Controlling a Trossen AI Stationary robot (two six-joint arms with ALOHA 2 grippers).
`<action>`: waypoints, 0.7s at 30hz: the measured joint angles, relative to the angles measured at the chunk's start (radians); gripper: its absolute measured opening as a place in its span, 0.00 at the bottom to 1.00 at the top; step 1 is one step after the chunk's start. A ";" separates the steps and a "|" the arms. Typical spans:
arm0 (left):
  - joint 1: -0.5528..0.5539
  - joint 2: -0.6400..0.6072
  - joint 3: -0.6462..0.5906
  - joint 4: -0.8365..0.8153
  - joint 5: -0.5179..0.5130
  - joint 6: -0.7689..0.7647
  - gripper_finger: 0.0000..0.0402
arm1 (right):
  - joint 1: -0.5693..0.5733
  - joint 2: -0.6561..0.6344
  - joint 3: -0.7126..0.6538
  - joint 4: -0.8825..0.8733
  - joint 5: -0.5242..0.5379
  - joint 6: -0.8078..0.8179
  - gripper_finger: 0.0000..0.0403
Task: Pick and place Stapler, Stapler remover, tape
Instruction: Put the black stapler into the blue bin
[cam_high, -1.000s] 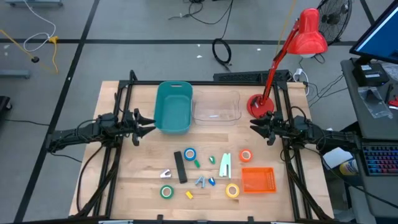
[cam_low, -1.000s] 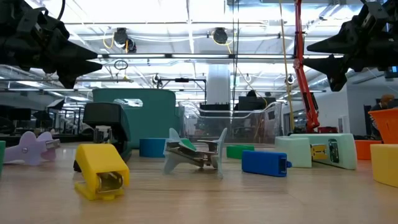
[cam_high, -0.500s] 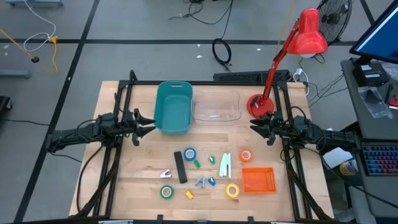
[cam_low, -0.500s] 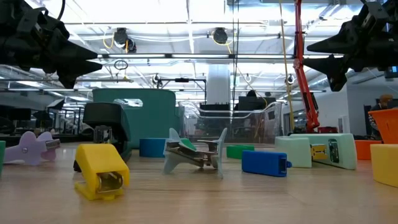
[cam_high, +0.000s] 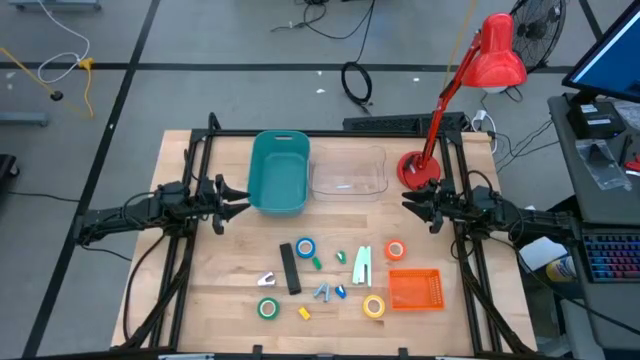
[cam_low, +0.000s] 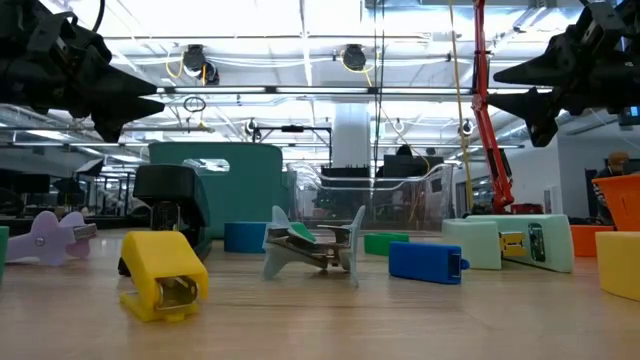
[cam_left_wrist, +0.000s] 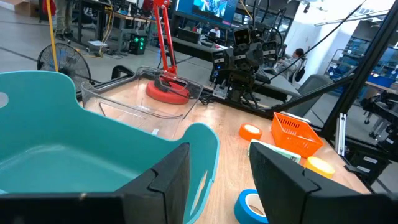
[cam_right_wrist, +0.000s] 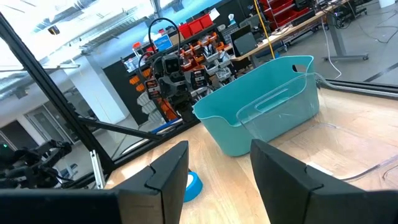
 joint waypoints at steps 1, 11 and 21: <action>0.000 0.000 0.000 0.000 0.000 0.000 0.42 | 0.000 0.000 0.000 0.001 0.000 0.016 0.42; 0.000 0.000 0.000 0.002 0.000 0.000 0.42 | 0.000 0.000 0.000 0.001 0.001 0.069 0.42; -0.001 0.000 -0.001 0.133 0.015 -0.223 0.42 | 0.000 0.000 0.000 0.000 0.002 0.092 0.42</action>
